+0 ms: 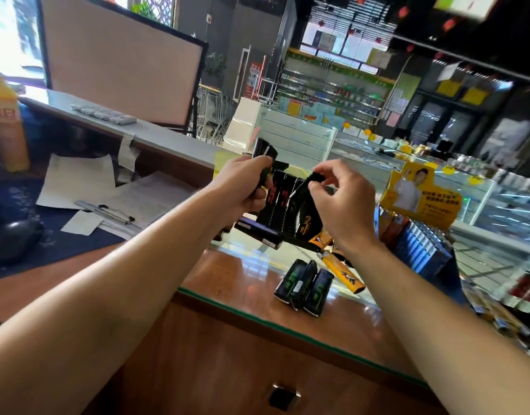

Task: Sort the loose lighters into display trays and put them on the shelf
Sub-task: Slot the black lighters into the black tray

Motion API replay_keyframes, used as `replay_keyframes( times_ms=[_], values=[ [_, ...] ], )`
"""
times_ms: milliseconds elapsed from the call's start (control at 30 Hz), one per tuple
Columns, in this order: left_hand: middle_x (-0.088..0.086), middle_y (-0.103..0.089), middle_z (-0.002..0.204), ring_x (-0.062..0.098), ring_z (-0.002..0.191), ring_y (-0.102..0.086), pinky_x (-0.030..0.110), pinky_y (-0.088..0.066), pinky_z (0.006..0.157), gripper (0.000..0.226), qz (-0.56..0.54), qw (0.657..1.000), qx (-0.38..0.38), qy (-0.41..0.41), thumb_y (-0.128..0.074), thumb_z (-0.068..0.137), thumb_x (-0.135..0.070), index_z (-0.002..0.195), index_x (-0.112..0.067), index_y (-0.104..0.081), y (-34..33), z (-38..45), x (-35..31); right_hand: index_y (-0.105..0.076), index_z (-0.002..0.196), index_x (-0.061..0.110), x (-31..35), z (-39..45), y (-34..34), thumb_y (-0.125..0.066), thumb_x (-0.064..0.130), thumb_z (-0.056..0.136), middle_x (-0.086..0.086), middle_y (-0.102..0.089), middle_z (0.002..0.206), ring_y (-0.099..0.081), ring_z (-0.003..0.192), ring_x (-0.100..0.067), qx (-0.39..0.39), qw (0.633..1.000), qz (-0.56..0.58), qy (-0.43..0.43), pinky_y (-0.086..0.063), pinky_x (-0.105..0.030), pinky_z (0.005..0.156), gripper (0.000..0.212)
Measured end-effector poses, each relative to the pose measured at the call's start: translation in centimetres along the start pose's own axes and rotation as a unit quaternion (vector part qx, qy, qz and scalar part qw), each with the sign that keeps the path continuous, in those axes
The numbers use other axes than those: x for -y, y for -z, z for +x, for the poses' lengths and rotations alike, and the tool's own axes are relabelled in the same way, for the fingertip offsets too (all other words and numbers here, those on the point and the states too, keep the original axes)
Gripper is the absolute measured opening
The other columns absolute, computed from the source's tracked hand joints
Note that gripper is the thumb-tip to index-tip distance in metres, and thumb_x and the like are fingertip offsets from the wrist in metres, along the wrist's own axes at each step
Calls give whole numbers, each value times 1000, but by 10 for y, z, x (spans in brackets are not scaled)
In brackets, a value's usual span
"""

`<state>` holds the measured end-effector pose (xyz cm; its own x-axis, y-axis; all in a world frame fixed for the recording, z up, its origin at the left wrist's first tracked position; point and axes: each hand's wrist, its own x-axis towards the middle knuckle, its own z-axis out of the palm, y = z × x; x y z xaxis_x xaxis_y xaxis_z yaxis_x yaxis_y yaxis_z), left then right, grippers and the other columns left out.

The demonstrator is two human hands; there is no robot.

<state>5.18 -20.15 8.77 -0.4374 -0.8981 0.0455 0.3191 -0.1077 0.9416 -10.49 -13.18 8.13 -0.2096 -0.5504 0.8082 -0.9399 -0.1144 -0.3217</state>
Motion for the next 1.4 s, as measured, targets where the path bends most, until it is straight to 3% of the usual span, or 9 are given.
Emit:
replay_keyframes(
  times_ms=[200, 433, 633, 800, 967, 1067, 1267, 1400],
  values=[
    [7, -49, 67, 13, 47, -34, 20, -26, 42, 9, -23, 999, -7, -29, -49, 101, -16, 94, -12, -48, 2, 14, 6, -69, 91, 20, -5, -6, -27, -72, 12, 78, 2, -72, 85, -59, 85, -30, -10, 983, -165, 81, -40, -36, 74, 15],
    [7, -52, 69, 15, 49, -35, 25, -29, 43, 11, 37, 997, 0, -67, -50, 99, -15, 87, -13, -49, 9, 17, 12, -70, 94, 22, -14, -6, -34, -70, 17, 82, 3, -72, 86, -57, 91, -29, 4, 974, -216, 61, -36, -37, 81, 13],
    [7, -55, 70, 15, 50, -38, 25, -32, 45, 10, 87, 992, -6, -89, -51, 97, -15, 88, -12, -52, 7, 19, 16, -74, 108, 24, -24, -6, -32, -59, 32, 90, 5, -68, 119, -49, 109, -30, 80, 964, -250, 36, -39, -40, 91, 25],
    [6, -55, 70, 14, 51, -40, 24, -34, 43, 10, 106, 990, -7, -97, -51, 97, -16, 87, -14, -53, 7, 19, 17, -69, 115, 23, -17, -2, -34, -64, 21, 88, 1, -69, 113, -51, 105, -30, 55, 970, -231, 44, -40, -39, 85, 27],
    [6, -56, 71, 14, 52, -40, 25, -35, 43, 8, 114, 989, -7, -100, -51, 97, -16, 90, -12, -53, 8, 19, 18, -67, 96, 18, -15, -4, -35, -73, 16, 82, 0, -70, 94, -55, 93, -31, 11, 973, -225, 54, -41, -38, 76, 16],
    [6, -56, 71, 15, 52, -40, 25, -35, 43, 8, 117, 988, -7, -101, -51, 97, -16, 91, -11, -53, 8, 18, 18, -72, 97, 20, -16, -5, -35, -72, 21, 83, 2, -72, 96, -57, 92, -30, -2, 969, -239, 60, -41, -38, 78, 14],
    [4, -58, 68, 14, 51, -42, 26, -37, 44, 10, 136, 985, -8, -108, -52, 97, -17, 89, -13, -56, 9, 16, 19, -63, 126, 22, -15, -5, -28, -53, 45, 88, 1, -58, 132, -42, 122, -30, 127, 951, -283, 15, -35, -42, 99, 45],
    [3, -63, 69, 12, 49, -46, 26, -42, 45, 10, 163, 978, 10, -131, -60, 96, -23, 91, -15, -64, 9, 14, 21, -56, 133, 22, -16, -2, -25, -55, 46, 87, 0, -54, 138, -41, 128, -30, 155, 958, -243, 5, -30, -41, 106, 52]
  ],
)
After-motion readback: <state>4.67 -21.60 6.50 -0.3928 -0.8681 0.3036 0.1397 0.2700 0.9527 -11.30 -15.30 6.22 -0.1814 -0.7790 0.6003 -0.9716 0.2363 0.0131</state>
